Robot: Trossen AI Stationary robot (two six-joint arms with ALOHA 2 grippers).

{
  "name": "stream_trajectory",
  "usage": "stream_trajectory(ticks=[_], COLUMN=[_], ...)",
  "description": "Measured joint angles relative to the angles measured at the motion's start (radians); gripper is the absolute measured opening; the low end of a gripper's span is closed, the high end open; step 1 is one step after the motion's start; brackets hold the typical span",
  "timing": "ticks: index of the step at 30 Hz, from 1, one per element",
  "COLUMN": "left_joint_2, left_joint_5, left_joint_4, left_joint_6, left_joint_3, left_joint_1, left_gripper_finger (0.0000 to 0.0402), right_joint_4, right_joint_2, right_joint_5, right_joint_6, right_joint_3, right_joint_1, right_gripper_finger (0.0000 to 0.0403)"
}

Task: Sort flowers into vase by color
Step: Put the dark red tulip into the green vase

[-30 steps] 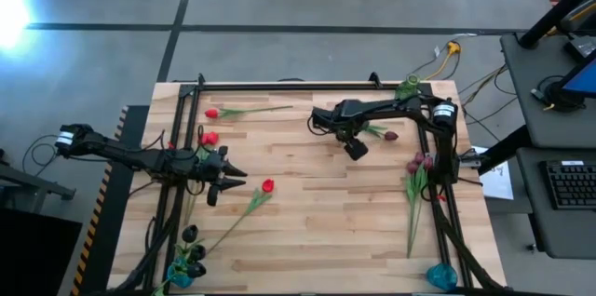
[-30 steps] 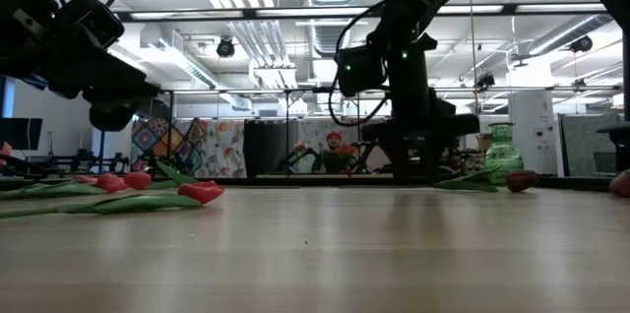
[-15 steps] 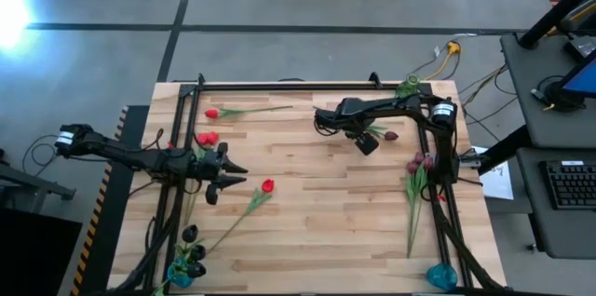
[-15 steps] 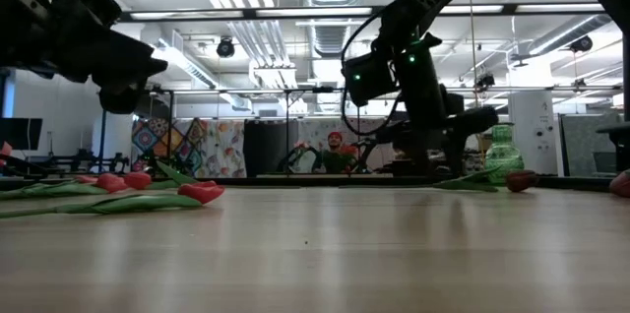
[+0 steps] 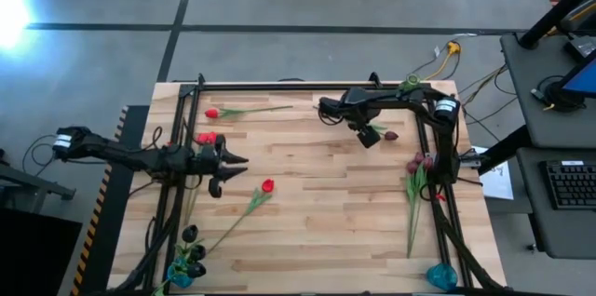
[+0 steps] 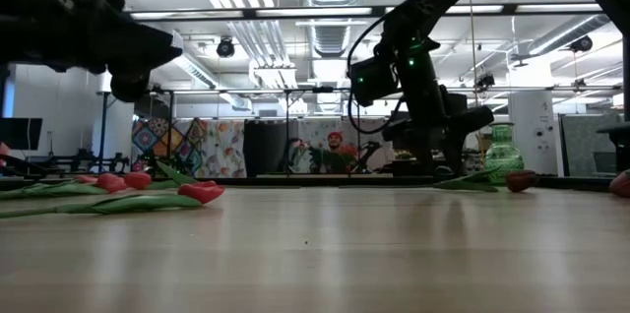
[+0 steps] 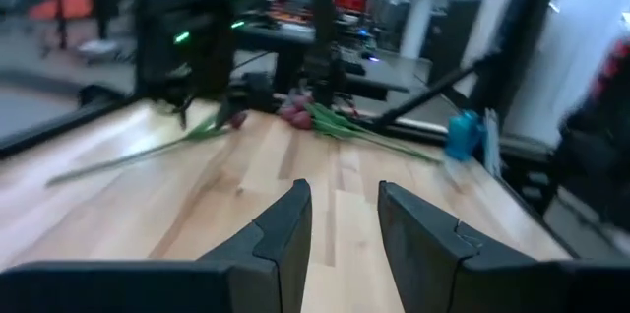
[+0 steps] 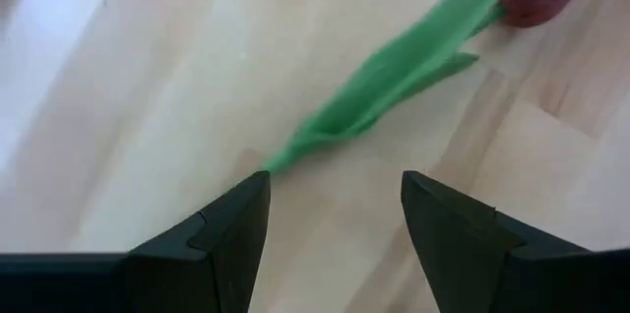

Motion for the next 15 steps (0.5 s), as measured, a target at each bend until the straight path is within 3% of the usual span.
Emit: stream_trajectory(ticks=[6, 9, 15], left_joint_2=[0.011, 0.019, 0.022], left_joint_5=[0.003, 0.003, 0.004], left_joint_4=[-0.210, -0.377, -0.585], left_joint_6=[-0.203, -0.226, -0.190], left_joint_3=[0.079, 0.142, 0.307], left_joint_1=[0.118, 0.138, 0.140], left_gripper_finger=[0.0107, 0.0107, 0.0107], right_joint_4=[-0.036, -0.032, -0.032], right_joint_2=[0.000, 0.000, 0.002], right_joint_5=[-0.054, -0.053, -0.054], right_joint_6=[0.093, 0.165, 0.133], right_joint_3=[0.000, 0.000, -0.003], right_joint_1=[-0.017, -0.032, -0.110], right_gripper_finger=[0.0224, 0.0224, 0.0224])
